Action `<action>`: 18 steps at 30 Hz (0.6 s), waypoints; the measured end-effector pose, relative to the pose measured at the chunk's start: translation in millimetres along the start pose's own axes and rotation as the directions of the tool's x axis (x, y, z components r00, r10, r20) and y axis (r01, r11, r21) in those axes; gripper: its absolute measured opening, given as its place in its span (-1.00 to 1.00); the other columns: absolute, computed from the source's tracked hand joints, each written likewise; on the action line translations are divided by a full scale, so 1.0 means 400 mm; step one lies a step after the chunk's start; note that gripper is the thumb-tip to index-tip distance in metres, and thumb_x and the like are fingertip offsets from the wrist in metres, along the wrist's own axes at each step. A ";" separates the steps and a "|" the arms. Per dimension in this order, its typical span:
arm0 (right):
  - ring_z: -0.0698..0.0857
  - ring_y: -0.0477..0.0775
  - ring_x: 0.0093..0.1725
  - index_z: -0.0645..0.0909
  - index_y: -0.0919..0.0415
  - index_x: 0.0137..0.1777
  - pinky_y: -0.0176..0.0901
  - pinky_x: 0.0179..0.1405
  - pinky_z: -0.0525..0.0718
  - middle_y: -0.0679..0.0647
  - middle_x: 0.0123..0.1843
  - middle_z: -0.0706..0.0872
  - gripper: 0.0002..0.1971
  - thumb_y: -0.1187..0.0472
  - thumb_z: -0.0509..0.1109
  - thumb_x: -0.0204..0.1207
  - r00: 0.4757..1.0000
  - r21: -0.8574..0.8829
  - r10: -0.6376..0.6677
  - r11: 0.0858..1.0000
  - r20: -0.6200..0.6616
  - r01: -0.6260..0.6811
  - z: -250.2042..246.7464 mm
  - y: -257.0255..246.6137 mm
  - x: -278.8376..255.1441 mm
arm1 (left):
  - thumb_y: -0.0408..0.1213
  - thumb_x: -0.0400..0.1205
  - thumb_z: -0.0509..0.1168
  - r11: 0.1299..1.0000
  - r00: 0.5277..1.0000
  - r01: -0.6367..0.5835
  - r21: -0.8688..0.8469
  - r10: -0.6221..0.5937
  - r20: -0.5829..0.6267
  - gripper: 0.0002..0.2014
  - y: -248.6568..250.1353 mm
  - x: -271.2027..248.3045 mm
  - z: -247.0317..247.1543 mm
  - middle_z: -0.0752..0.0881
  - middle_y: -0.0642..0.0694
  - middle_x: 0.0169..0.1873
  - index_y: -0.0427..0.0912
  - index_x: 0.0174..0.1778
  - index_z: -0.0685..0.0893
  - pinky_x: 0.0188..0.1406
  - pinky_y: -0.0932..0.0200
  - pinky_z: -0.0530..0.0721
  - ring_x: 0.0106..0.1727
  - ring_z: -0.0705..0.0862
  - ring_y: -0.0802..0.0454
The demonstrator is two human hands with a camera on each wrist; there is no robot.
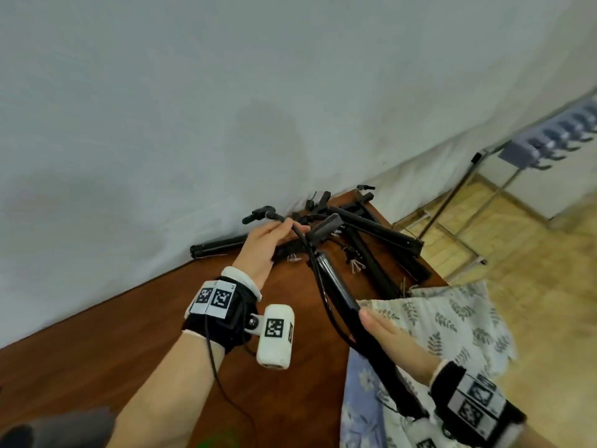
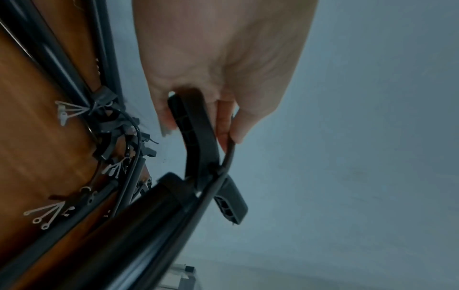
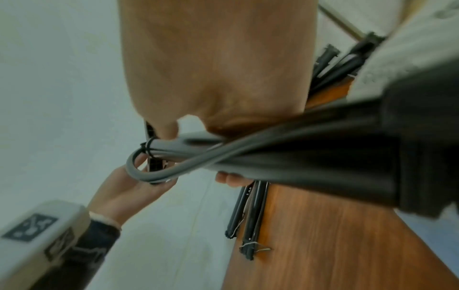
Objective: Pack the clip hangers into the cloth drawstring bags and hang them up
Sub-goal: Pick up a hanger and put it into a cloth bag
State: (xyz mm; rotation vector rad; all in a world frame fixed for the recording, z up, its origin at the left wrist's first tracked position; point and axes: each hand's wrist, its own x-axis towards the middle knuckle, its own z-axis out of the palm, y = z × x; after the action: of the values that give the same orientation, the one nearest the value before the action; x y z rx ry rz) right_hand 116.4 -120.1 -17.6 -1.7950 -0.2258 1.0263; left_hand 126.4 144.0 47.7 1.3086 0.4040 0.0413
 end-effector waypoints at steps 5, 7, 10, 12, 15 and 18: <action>0.65 -0.05 -0.22 0.59 -0.03 0.14 -0.09 -0.05 0.61 -0.08 -0.21 0.66 -0.65 -0.24 0.19 0.61 0.999 0.043 -0.044 0.998 0.023 0.043 -0.009 0.036 -0.037 | -0.36 0.72 0.19 0.965 0.996 -0.030 0.260 0.049 -0.068 -0.78 0.010 -0.005 0.049 0.83 -0.09 -0.10 -0.35 -0.07 0.72 0.28 0.10 0.64 0.00 0.80 0.02; 0.56 0.05 -0.38 0.56 0.15 0.20 -0.14 -0.30 0.55 0.12 -0.32 0.58 -0.65 -0.09 0.15 0.68 0.996 0.105 -0.079 0.992 0.052 0.073 -0.016 0.022 -0.062 | -0.40 0.71 0.19 0.977 0.994 -0.042 0.209 0.062 -0.091 -0.79 0.018 -0.009 0.069 0.80 -0.13 -0.14 -0.39 -0.13 0.69 0.14 0.10 0.73 -0.14 0.83 -0.04; 0.50 0.07 -0.43 0.51 0.30 0.26 -0.18 -0.37 0.53 0.17 -0.36 0.56 -0.59 -0.04 0.09 0.72 0.990 0.147 -0.111 0.984 0.081 0.098 -0.021 0.028 -0.100 | -0.44 0.71 0.18 0.988 0.990 -0.045 0.146 0.063 -0.125 -0.80 0.032 -0.010 0.103 0.76 -0.25 -0.16 -0.40 -0.17 0.64 -0.17 0.21 0.79 -0.29 0.83 -0.04; 0.50 0.07 -0.44 0.51 0.33 0.25 -0.17 -0.35 0.54 0.15 -0.37 0.57 -0.55 -0.07 0.09 0.71 0.991 0.191 -0.107 0.978 0.085 0.089 -0.025 0.035 -0.116 | -0.44 0.71 0.19 0.989 0.986 -0.058 0.134 0.077 -0.146 -0.83 0.036 0.002 0.129 0.76 -0.26 -0.18 -0.42 -0.13 0.63 -0.21 0.21 0.79 -0.32 0.82 -0.04; 0.47 0.07 -0.47 0.51 0.26 0.02 -0.15 -0.36 0.51 0.15 -0.39 0.52 -0.59 -0.13 0.14 0.65 0.990 0.300 -0.110 0.951 0.089 0.079 -0.034 0.037 -0.138 | -0.43 0.71 0.20 0.989 0.980 -0.032 0.146 0.060 -0.191 -0.84 0.036 0.018 0.161 0.75 -0.25 -0.24 -0.46 -0.06 0.63 -0.26 0.23 0.79 -0.33 0.82 -0.02; 0.50 0.02 -0.47 0.51 0.13 0.01 -0.22 -0.36 0.53 0.10 -0.40 0.53 -0.70 -0.05 0.06 0.73 0.991 0.285 -0.110 0.955 0.070 0.086 -0.053 0.031 -0.157 | -0.42 0.71 0.20 0.991 0.985 0.012 0.130 0.011 -0.174 -0.84 0.027 0.031 0.178 0.74 -0.28 -0.23 -0.44 -0.08 0.62 -0.32 0.25 0.77 -0.39 0.81 -0.01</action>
State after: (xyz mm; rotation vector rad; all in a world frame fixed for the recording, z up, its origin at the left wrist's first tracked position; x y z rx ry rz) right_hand 89.2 -176.1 8.5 -1.4712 -0.2077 1.0113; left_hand 162.1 83.9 68.9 1.4390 0.5644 0.1320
